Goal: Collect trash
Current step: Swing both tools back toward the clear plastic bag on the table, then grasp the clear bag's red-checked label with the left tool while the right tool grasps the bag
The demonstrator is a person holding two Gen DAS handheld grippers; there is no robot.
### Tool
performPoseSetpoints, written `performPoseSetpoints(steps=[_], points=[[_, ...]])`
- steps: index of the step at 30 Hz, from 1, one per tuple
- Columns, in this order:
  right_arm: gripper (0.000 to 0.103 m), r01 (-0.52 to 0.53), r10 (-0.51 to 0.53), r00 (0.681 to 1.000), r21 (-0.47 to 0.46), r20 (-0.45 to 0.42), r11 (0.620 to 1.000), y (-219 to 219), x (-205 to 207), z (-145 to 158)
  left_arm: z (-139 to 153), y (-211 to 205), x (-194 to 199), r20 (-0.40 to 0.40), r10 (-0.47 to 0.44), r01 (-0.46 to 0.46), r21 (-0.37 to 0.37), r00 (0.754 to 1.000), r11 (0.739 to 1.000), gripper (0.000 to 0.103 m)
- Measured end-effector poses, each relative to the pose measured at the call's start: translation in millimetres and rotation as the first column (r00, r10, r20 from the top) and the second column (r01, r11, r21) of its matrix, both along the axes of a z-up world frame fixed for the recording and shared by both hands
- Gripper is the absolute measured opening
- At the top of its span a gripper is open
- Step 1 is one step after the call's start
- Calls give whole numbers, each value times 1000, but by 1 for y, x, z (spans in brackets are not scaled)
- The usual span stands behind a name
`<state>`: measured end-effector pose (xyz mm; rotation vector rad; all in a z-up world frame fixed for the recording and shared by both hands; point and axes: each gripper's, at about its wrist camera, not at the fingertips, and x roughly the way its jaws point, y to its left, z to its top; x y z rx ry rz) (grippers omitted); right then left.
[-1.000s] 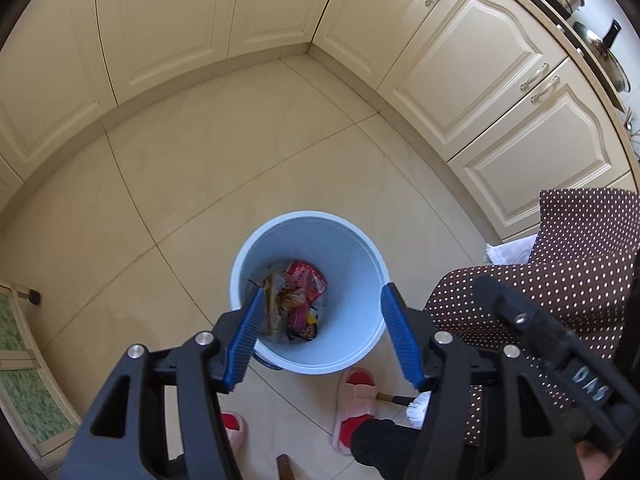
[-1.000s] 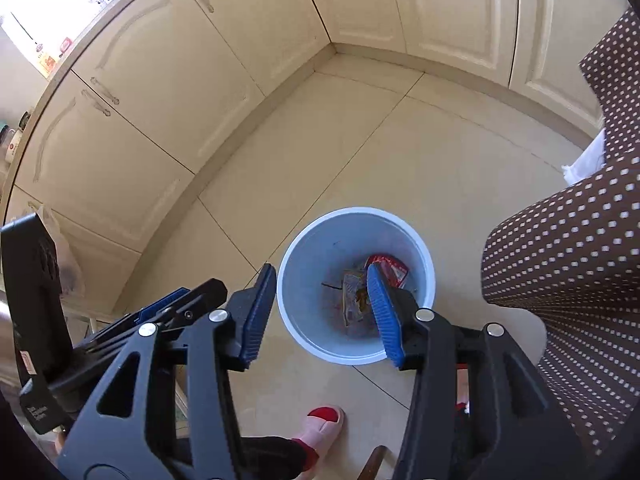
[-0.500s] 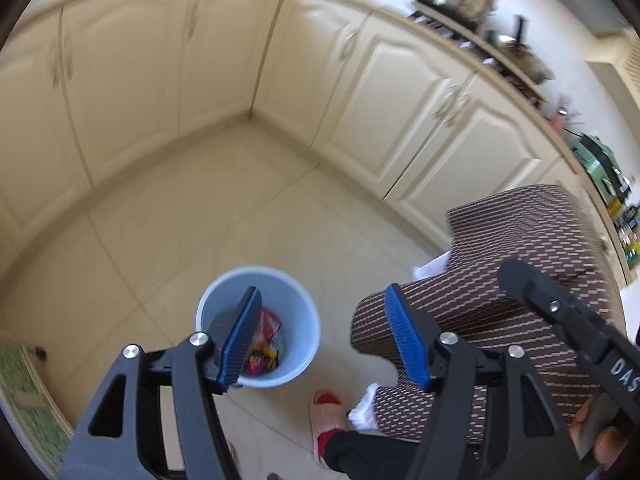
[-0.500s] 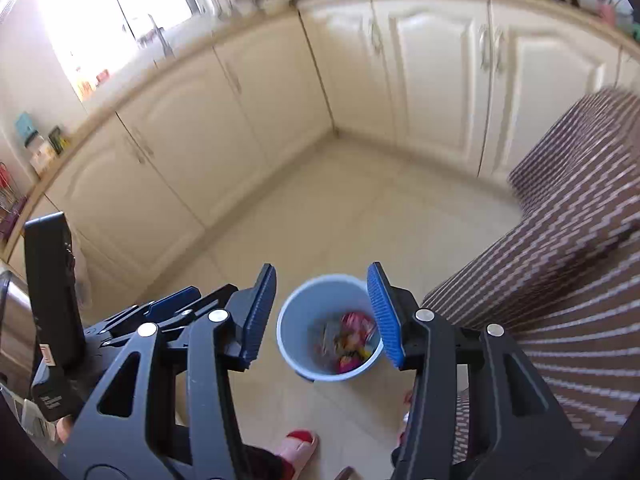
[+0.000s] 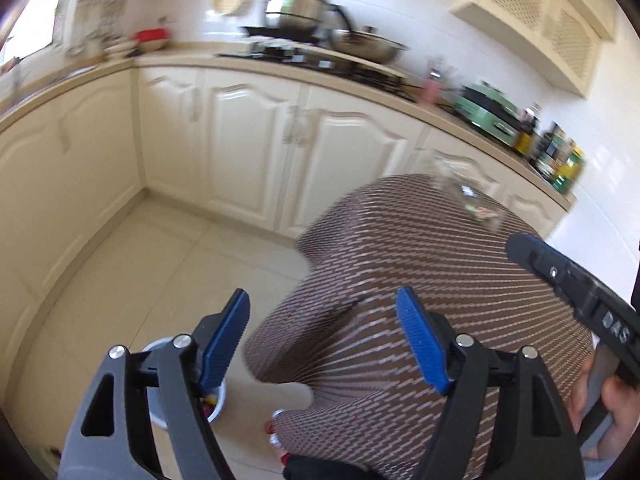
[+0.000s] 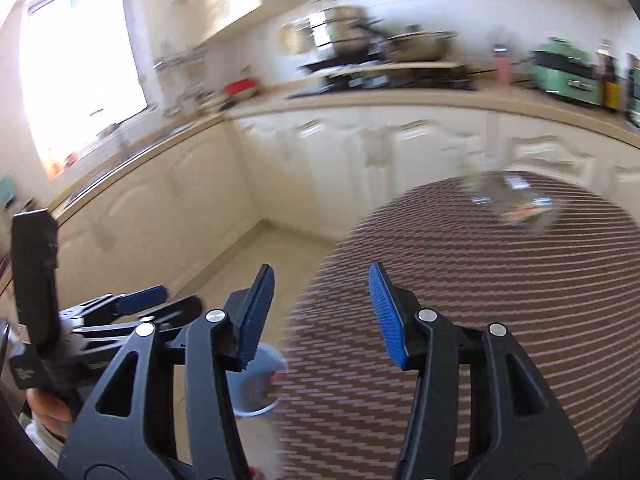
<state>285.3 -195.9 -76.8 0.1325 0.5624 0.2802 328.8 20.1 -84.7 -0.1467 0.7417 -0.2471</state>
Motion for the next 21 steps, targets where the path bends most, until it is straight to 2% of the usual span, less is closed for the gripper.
performPoseSetpoints(steps=[4, 7, 10, 15, 21], points=[[50, 153, -153, 988, 7, 17, 988, -88, 10, 4, 8, -67, 27, -11, -114, 114, 24, 993, 993, 74], [50, 226, -226, 974, 4, 13, 974, -136, 22, 2, 9, -112, 52, -30, -190, 190, 9, 981, 982, 74], [50, 271, -271, 963, 0, 1, 963, -173, 32, -4, 6, -162, 78, -37, -249, 250, 37, 968, 968, 74], [52, 310, -309, 950, 20, -37, 951, -213, 60, -15, -1, -231, 122, -44, -354, 356, 58, 934, 933, 74], [52, 351, -346, 935, 50, -82, 935, -240, 89, -29, -22, -283, 165, -76, -363, 370, 131, 929, 920, 74]])
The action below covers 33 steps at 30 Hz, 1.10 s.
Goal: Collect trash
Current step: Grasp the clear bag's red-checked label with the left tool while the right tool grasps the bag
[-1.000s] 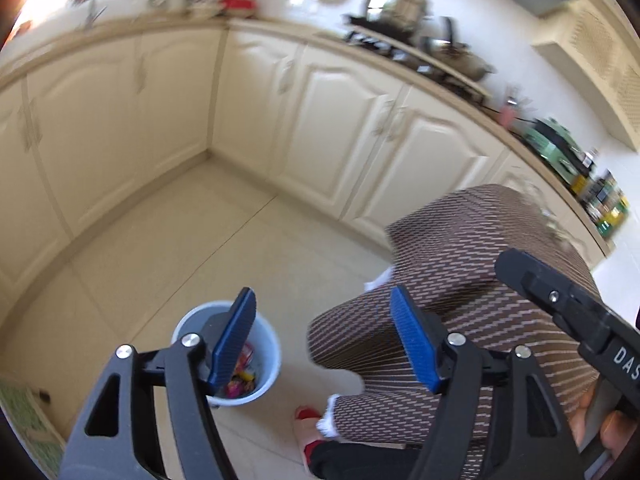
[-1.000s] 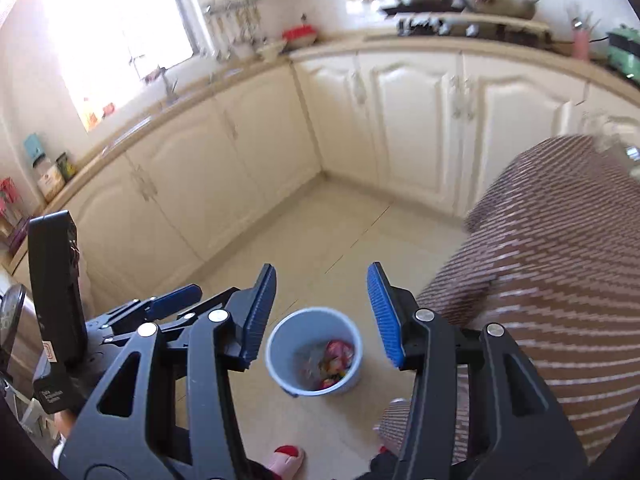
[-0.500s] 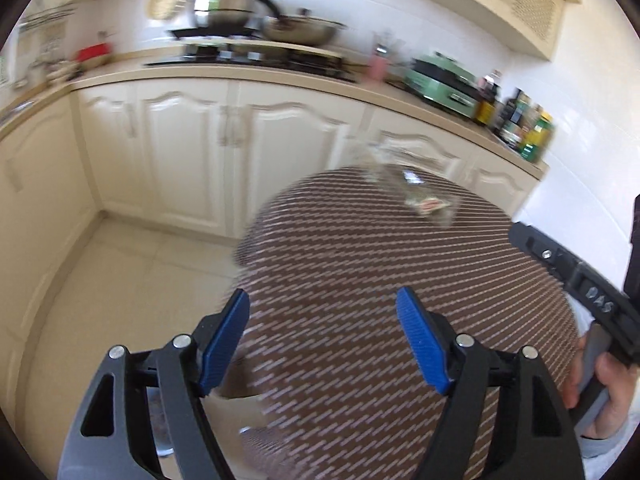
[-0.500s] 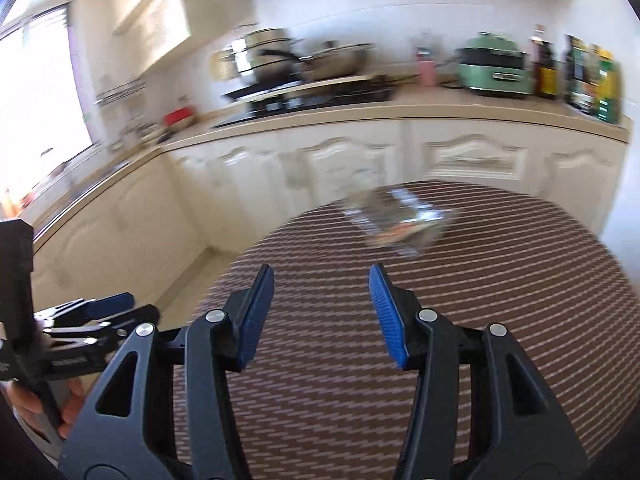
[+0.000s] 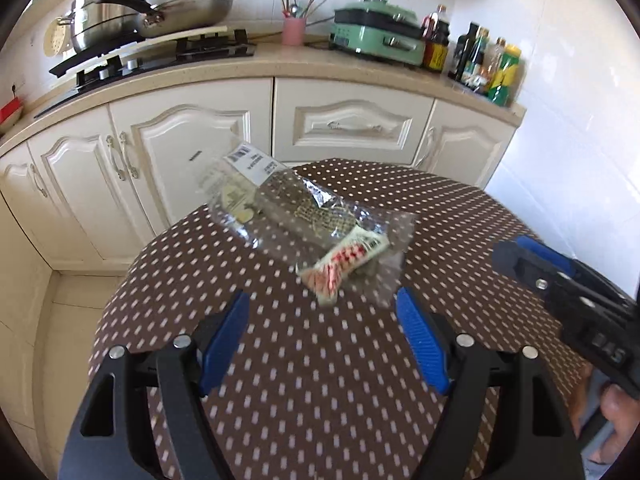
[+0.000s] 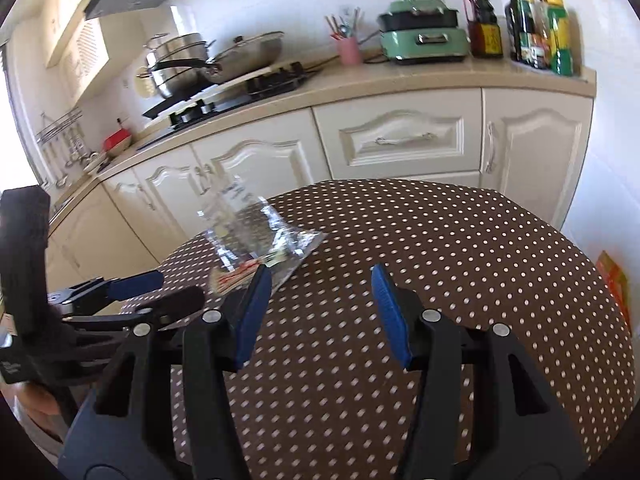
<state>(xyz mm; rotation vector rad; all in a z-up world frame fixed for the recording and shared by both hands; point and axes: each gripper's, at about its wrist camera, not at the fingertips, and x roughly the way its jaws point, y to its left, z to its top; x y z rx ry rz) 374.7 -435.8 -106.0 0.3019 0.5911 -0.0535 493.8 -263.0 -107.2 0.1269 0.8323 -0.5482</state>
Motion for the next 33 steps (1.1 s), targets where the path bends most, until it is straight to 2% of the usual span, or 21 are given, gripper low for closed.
performPoseSetpoints(steps=[5, 8, 11, 13, 22, 28, 30, 31, 32, 33], points=[[53, -6, 6, 1000, 11, -25, 1000, -10, 20, -8, -16, -8, 21, -34, -1, 2, 8, 999, 1000, 74], [53, -17, 18, 999, 25, -33, 1000, -10, 30, -13, -26, -18, 30, -70, -22, 23, 16, 997, 1000, 59], [53, -20, 22, 999, 41, -44, 999, -10, 41, -18, -33, -18, 38, -120, -29, 27, -16, 992, 1000, 46], [54, -21, 23, 999, 46, -45, 999, -9, 46, -19, -34, -17, 40, -121, -29, 27, -17, 992, 999, 27], [56, -21, 30, 997, 125, -67, 992, 0, 72, -28, -35, 11, 39, -193, -27, 7, -106, 981, 994, 23], [56, -59, 81, 987, 157, -137, 986, 13, 86, -42, -36, 28, 33, -191, -6, -15, -108, 982, 994, 23], [55, -67, 100, 981, 194, -164, 979, 15, 91, -50, -36, 36, 31, -195, 7, -29, -113, 981, 993, 23], [50, -55, 87, 984, 196, -158, 979, 15, 91, -51, -36, 39, 30, -198, 8, -32, -117, 980, 993, 23], [26, -50, 81, 983, 187, -166, 981, 16, 91, -51, -35, 45, 28, -197, 17, -41, -119, 980, 992, 23], [24, -60, 95, 980, 200, -173, 978, 17, 93, -53, -34, 48, 27, -196, 22, -46, -119, 980, 992, 23]])
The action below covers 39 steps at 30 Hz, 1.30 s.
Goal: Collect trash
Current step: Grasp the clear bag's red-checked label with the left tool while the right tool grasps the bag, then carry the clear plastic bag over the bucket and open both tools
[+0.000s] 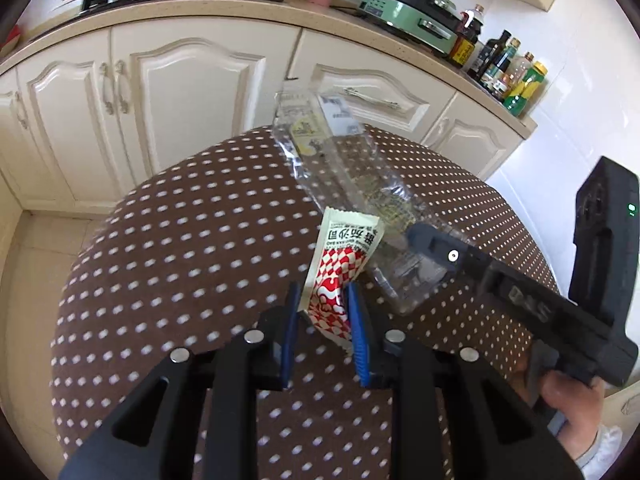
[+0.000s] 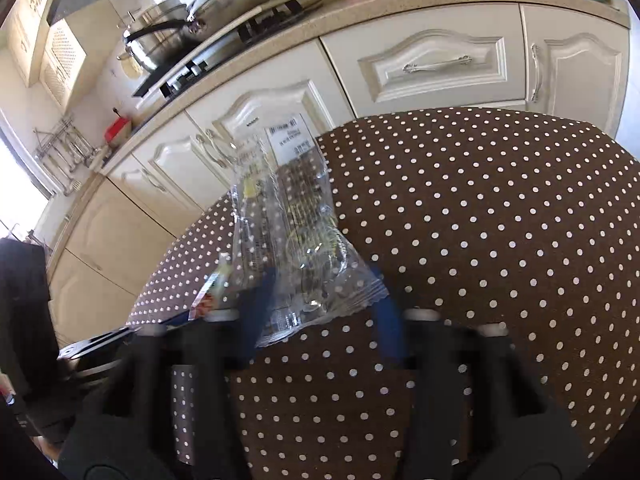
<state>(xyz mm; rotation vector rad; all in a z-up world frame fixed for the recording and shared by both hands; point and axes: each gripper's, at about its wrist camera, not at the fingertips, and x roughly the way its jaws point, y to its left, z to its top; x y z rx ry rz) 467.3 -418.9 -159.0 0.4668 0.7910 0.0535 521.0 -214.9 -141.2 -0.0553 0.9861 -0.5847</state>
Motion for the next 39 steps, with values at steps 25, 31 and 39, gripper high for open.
performPoseSetpoints(steps=[25, 31, 39], points=[[6, -424, 427, 897, -47, 118, 904, 297, -90, 49, 16, 311, -147, 47, 370, -367, -66, 928, 928, 23], [6, -529, 531, 846, -46, 40, 847, 403, -104, 8, -36, 403, -187, 13, 519, -519, 5, 855, 855, 23], [6, -567, 559, 815, -13, -153, 823, 490, -101, -107, -160, 485, -210, -144, 660, -657, 73, 738, 750, 23]])
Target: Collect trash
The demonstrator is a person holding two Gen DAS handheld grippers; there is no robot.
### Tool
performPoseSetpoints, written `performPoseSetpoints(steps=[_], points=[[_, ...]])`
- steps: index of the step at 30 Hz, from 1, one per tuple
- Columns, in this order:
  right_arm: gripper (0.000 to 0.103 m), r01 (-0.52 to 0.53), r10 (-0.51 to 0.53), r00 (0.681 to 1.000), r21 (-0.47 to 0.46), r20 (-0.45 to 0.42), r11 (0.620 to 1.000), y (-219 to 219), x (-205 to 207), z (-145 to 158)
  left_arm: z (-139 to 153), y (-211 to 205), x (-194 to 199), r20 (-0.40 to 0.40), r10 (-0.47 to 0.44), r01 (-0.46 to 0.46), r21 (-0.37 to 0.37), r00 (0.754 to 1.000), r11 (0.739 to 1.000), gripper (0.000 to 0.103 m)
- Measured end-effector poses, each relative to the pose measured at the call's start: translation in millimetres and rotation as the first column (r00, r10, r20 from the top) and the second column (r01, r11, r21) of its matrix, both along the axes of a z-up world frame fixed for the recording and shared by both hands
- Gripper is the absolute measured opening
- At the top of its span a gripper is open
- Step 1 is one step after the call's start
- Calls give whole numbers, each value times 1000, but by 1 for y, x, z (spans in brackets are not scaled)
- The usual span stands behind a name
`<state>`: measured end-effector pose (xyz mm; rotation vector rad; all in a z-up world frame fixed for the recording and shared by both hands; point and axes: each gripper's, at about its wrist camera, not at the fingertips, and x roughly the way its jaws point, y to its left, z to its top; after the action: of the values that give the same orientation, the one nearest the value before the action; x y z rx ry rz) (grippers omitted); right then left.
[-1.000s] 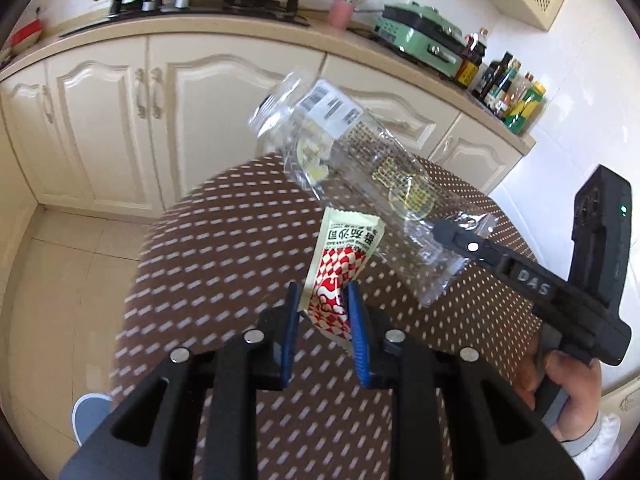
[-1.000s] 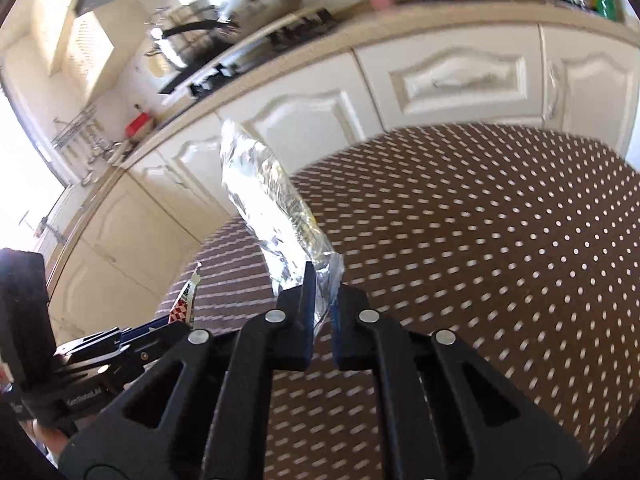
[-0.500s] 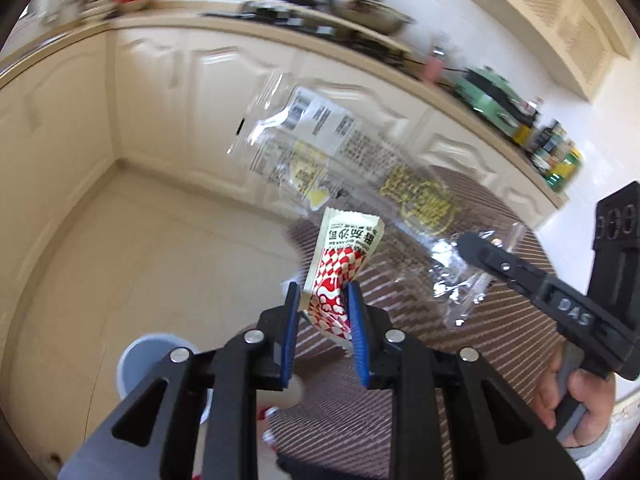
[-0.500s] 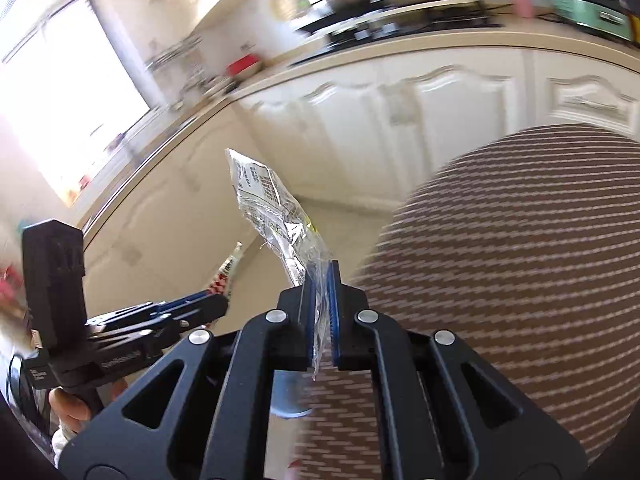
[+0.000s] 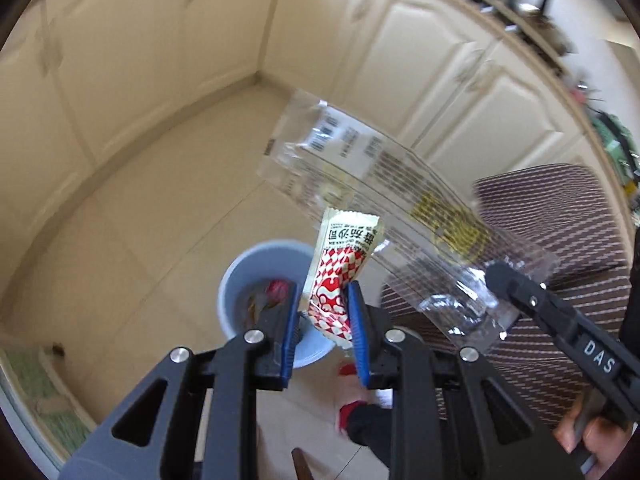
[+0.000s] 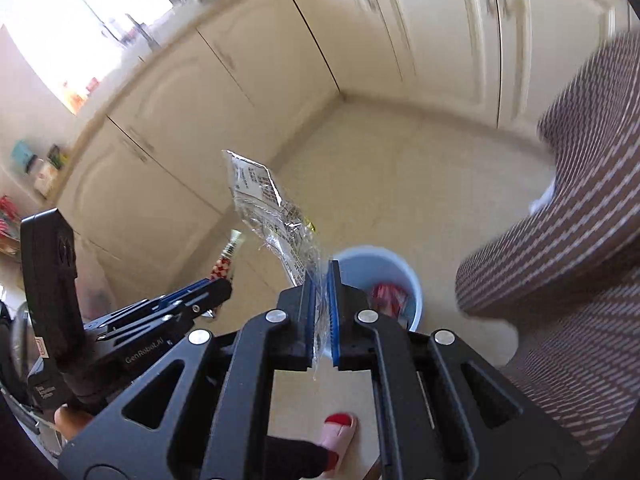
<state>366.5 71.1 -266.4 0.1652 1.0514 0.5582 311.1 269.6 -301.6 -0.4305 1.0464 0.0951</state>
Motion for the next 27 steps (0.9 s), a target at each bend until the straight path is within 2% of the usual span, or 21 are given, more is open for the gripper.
performPoseSetpoints(steps=[3, 5, 10, 15, 21, 22, 23, 25, 27], points=[[6, 7, -11, 997, -44, -80, 999, 11, 0, -49, -50, 15, -1, -65, 45, -49, -70, 997, 996, 23], [6, 20, -29, 991, -70, -127, 997, 15, 4, -82, -80, 18, 1, -107, 60, -70, -88, 992, 994, 23], [6, 36, -60, 980, -127, -189, 991, 19, 19, -131, -133, 18, 10, -184, 90, -120, -157, 979, 980, 23], [8, 44, -78, 975, -162, -209, 986, 32, 37, -167, -158, 16, 12, -216, 85, -120, -156, 973, 980, 23], [13, 73, -105, 965, -137, -240, 988, 36, 44, -201, -180, 14, 27, -254, 68, -133, -248, 965, 960, 24], [20, 78, -109, 964, -136, -240, 988, 35, 46, -205, -183, 15, 28, -258, 67, -134, -251, 964, 959, 24], [33, 92, -125, 963, -143, -239, 985, 33, 48, -210, -185, 16, 28, -263, 66, -135, -253, 963, 958, 24], [51, 113, -146, 960, -145, -240, 983, 32, 48, -216, -192, 19, 30, -276, 63, -140, -269, 959, 953, 24], [51, 109, -143, 961, -150, -237, 983, 31, 49, -222, -197, 15, 33, -285, 57, -138, -272, 957, 952, 24]])
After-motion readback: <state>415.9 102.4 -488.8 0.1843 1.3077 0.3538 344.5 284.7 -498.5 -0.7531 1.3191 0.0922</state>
